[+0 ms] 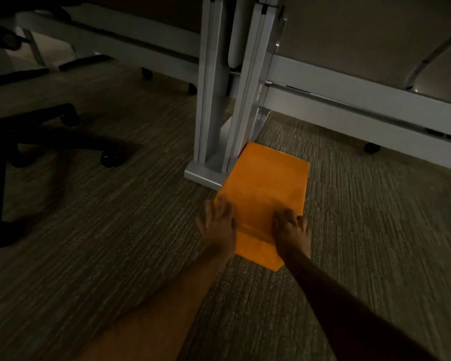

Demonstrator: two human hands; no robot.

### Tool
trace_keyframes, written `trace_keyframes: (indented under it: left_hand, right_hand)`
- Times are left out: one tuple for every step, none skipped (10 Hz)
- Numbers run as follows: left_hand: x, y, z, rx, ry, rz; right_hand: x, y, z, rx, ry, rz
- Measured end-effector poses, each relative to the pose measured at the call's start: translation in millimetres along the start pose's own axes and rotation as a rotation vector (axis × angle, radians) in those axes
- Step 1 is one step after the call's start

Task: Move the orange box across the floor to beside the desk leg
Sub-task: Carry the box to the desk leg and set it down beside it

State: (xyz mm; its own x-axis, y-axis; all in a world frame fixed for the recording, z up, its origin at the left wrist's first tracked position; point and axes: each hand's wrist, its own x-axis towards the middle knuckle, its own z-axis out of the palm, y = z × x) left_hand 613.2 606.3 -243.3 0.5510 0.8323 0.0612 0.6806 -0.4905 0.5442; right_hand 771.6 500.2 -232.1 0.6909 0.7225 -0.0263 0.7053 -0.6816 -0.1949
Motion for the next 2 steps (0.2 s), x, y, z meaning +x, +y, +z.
trace_keyframes:
  left_hand:
    - [-36.4, -4.3, -4.6, 0.05, -0.055, 0.067]
    - [-69.6, 4.7, -13.7, 0.008, -0.03, 0.041]
  right_hand:
    - [-13.1, -1.5, -18.3, 0.151, -0.071, -0.037]
    - [-43.8, -5.9, -27.1, 0.184, 0.008, -0.106]
